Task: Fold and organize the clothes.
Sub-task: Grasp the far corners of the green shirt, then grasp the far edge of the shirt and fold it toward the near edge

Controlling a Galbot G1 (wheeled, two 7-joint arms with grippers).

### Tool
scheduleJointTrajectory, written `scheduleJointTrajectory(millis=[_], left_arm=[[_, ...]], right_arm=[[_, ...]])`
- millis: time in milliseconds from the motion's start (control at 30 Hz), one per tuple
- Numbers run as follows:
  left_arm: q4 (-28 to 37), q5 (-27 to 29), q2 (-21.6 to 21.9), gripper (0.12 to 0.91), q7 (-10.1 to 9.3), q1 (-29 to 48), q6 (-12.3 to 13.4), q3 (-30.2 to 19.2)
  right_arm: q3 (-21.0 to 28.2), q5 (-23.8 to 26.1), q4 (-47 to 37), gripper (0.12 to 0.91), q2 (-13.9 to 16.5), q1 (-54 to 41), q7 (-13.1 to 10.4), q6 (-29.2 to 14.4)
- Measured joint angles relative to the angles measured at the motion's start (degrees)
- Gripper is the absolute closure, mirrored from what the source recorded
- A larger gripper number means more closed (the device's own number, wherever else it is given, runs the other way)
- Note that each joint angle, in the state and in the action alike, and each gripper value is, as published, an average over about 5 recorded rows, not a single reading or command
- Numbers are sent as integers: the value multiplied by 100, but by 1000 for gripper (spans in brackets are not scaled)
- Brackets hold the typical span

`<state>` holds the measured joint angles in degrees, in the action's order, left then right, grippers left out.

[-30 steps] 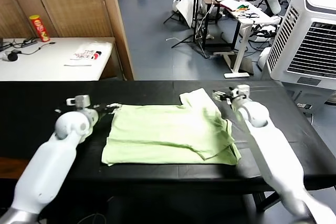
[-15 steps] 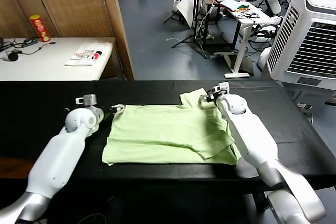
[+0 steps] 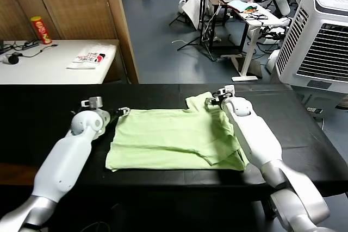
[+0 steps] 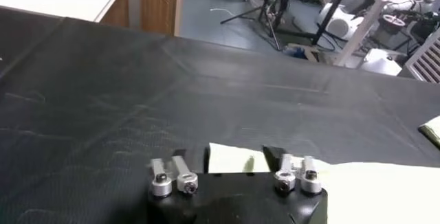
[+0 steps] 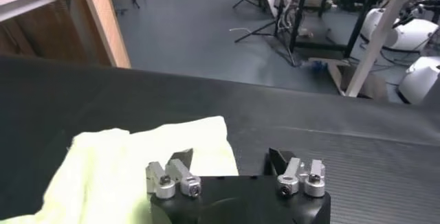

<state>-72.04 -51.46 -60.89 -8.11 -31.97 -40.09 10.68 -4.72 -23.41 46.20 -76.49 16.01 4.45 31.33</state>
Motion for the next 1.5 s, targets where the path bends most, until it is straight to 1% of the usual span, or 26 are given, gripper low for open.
scheduleJointTrajectory(millis=[33, 67, 133, 167, 267, 300, 400, 533, 733, 900, 1067, 1233, 1400, 1500], left_arm=[[-1, 2, 0, 569, 4, -1, -3, -1], [0, 3, 1, 636, 8, -2, -4, -1], [3, 9, 2, 732, 17, -3, -3, -1], [4, 13, 1, 784, 21, -3, 0, -1], [8, 20, -2, 870, 32, -2, 19, -1], [8, 20, -4, 885, 35, -2, 29, -1], [3, 21, -7, 905, 51, 2, 60, 0], [-23, 21, -7, 905, 69, 7, 107, 16], [-182, 34, 56, 905, 60, -83, 145, 106], [-523, -31, 210, 905, 39, -287, 146, 207], [-1026, -161, 409, 905, -3, -602, 141, 346], [-1657, -404, 640, 905, -82, -973, 119, 542], [-2346, -616, 908, 905, -140, -1434, 107, 780], [-2728, -678, 1089, 905, -148, -1761, 108, 919]], right_arm=[[-15, -1, 0, 681, -1, 8, 2, 0], [-27, -1, 2, 721, -2, 17, 2, 1], [-49, 0, 16, 782, -2, 41, 2, 0], [-57, 2, 29, 800, -1, 55, 2, 0], [-73, 11, 89, 836, 11, 101, 1, -4], [-79, 13, 112, 843, 18, 117, 0, -8], [-118, 13, 203, 860, 51, 176, -12, -25], [-229, -18, 413, 879, 135, 302, -46, -36], [-390, -220, 1030, 894, 355, 564, -76, 17], [-541, -427, 1719, 898, 600, 852, -74, -9], [-646, -661, 2308, 900, 799, 1099, -118, 19], [-679, -1003, 2967, 900, 1051, 1361, -280, 283], [-800, -1441, 3773, 900, 1387, 1743, -576, 784], [-914, -1652, 4237, 900, 1596, 2055, -708, 1029]])
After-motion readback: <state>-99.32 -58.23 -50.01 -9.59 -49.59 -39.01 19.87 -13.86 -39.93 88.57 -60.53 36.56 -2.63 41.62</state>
